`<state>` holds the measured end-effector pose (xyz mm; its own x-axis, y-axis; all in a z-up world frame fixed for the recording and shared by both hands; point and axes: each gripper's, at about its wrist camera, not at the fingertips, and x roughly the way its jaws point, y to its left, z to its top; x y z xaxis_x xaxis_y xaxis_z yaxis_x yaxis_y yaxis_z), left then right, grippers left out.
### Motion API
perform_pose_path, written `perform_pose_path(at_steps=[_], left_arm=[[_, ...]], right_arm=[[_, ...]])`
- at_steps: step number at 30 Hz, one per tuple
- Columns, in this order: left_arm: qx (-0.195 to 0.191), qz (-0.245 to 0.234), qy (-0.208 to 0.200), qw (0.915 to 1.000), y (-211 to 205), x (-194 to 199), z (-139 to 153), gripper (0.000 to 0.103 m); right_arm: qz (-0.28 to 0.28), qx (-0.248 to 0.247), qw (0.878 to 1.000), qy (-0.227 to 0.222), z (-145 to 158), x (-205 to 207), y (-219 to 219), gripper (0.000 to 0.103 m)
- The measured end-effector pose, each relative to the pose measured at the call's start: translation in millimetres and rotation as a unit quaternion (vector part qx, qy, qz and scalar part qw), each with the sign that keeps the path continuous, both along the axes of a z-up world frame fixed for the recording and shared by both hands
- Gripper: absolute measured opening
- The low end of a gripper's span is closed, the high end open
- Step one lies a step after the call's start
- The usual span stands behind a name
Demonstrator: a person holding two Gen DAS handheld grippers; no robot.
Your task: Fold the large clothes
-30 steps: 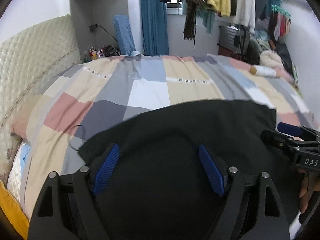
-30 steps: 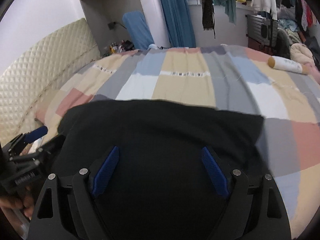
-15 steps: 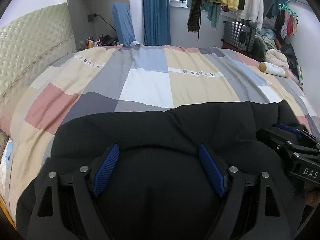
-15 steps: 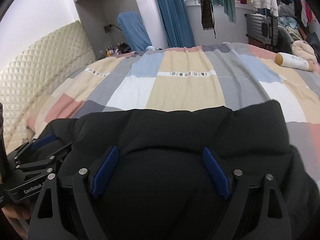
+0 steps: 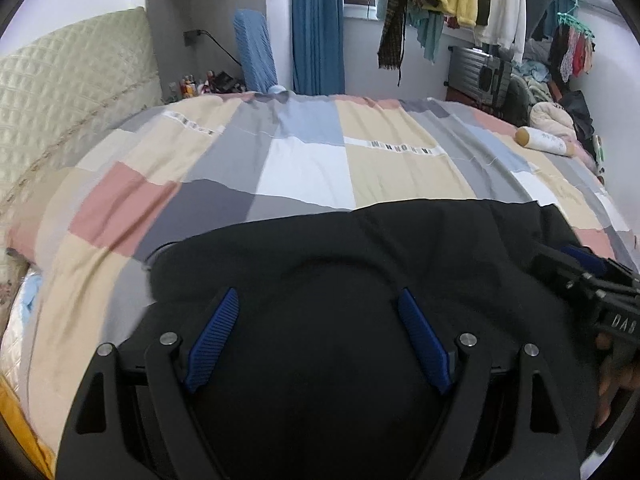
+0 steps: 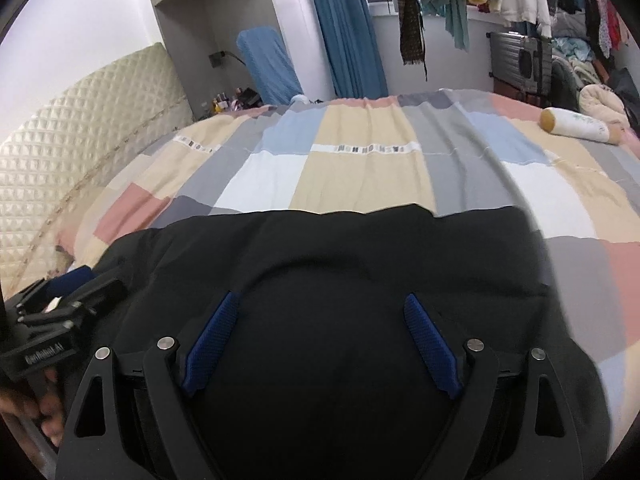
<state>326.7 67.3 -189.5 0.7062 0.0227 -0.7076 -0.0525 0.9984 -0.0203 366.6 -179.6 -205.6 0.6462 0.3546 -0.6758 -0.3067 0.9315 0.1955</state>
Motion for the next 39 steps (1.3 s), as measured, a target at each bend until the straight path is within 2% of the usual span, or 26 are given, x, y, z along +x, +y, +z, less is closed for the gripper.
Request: perform_pose_path(at_steps=[3,7,12,14,15,18,21,22,24,26,27,28,29,32,36,39], left_arm=[[-0.005,0.011,-0.012,0.9999,20,-28,13,0.084],[0.018,0.043,-0.029,0.9985,55,-74,24,0.086],[0.006,0.104,-0.042,0.9937,109,-125,11,0.088],[-0.026,0.119,-0.030,0.9921,127,-133,-4,0.089],[-0.061,0.121,-0.016,0.9906,138,-134,-12,0.089],[-0.142,0.106,-0.019,0.9840,149,-137,-22,0.089],[-0.182,0.094,-0.010,0.9787,148,-125,-31,0.089],[-0.186,0.091,-0.012,0.9782,147,-124,-32,0.088],[-0.192,0.079,-0.022,0.9780,139,-124,-34,0.078],[-0.193,0.067,-0.028,0.9784,132,-127,-33,0.054],[-0.193,0.058,-0.034,0.9789,129,-130,-29,0.046],[-0.192,0.050,-0.041,0.9792,128,-135,-25,0.032],[-0.191,0.046,-0.048,0.9795,127,-141,-22,0.023],[-0.190,0.037,-0.055,0.9794,126,-154,-14,0.012],[-0.210,0.042,-0.044,0.9759,132,-169,-17,0.011],[-0.203,0.051,-0.022,0.9775,134,-177,-24,0.011]], right_arm=[[-0.003,-0.009,1.000,-0.013,16,-22,-17,0.085],[-0.016,-0.013,1.000,-0.020,32,-51,-50,0.085],[-0.062,-0.001,0.998,-0.012,29,-73,-111,0.085],[-0.079,0.008,0.997,0.001,20,-75,-133,0.085],[-0.086,0.023,0.996,0.016,12,-74,-145,0.085],[-0.097,0.066,0.990,0.072,-11,-67,-165,0.085],[-0.092,0.064,0.990,0.084,-21,-64,-165,0.084],[-0.088,0.060,0.991,0.082,-22,-65,-161,0.079],[-0.077,0.065,0.991,0.082,-23,-66,-158,0.063],[-0.065,0.067,0.993,0.079,-19,-69,-154,0.031],[-0.058,0.063,0.994,0.070,-14,-72,-151,0.025],[-0.054,0.056,0.995,0.060,-10,-74,-149,0.015],[-0.049,0.045,0.997,0.050,-5,-78,-146,0.010],[-0.053,0.024,0.998,0.038,2,-91,-142,0.006],[-0.059,-0.012,0.998,0.025,6,-107,-143,0.005],[-0.056,-0.058,0.996,0.034,-3,-115,-139,0.004]])
